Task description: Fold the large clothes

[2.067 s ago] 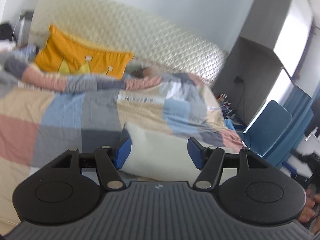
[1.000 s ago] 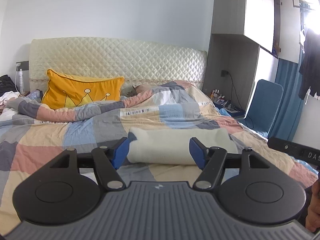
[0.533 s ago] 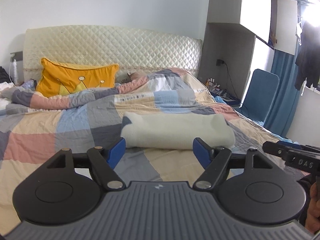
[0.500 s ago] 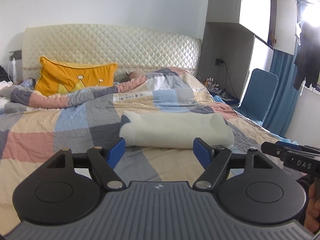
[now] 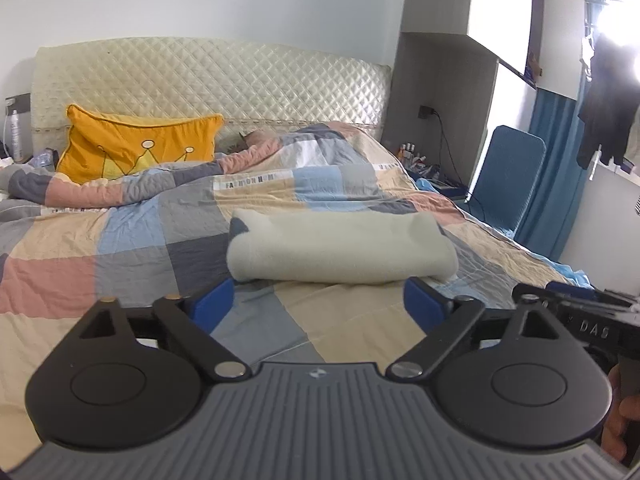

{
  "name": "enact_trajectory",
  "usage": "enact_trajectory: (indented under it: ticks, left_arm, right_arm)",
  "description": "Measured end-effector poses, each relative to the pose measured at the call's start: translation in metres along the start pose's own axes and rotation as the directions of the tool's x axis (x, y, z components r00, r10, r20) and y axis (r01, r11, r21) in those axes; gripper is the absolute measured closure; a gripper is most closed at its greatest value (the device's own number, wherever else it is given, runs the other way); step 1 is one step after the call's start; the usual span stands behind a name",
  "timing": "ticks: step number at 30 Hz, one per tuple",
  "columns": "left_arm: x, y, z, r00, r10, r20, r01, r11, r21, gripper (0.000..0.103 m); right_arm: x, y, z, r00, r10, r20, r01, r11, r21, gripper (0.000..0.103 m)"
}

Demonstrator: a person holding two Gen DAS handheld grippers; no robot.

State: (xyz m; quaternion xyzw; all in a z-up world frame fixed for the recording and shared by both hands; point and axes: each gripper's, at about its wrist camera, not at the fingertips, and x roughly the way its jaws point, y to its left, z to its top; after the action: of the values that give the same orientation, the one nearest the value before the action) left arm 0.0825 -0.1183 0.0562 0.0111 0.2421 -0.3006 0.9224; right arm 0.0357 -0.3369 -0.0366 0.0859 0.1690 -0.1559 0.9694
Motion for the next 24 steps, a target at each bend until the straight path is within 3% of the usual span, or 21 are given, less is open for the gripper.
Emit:
enact_trajectory:
  ticks: [5, 6, 7, 9, 24]
  left_arm:
    - [0.002, -0.002, -0.004, 1.0, 0.005, -0.022, -0.005, 1.0, -0.008, 0.0]
    - [0.001, -0.004, -0.004, 1.0, 0.01, -0.025, -0.01, 1.0, 0.0, 0.0]
    - [0.0, -0.006, -0.005, 1.0, 0.016, -0.026, -0.016, 1.0, 0.01, 0.0]
    - [-0.002, -0.009, -0.006, 0.999, 0.03, -0.026, -0.03, 0.999, 0.024, 0.0]
    - [-0.009, -0.021, -0.004, 0.998, 0.065, -0.017, -0.064, 0.997, 0.041, 0.0]
  right_arm:
    - [-0.012, -0.003, 0.004, 0.999, -0.021, 0.033, 0.02, 1.0, 0.01, 0.042]
    - [-0.014, -0.004, 0.004, 0.999, -0.025, 0.035, 0.024, 1.0, 0.01, 0.031]
    - [-0.015, -0.005, 0.005, 0.999, -0.022, 0.039, 0.022, 1.0, 0.011, 0.014]
    - [-0.019, -0.009, 0.005, 0.998, -0.012, 0.064, 0.011, 1.0, 0.021, 0.0]
    - [-0.019, -0.016, 0.002, 0.999, -0.013, 0.039, 0.011, 0.999, 0.038, 0.0]
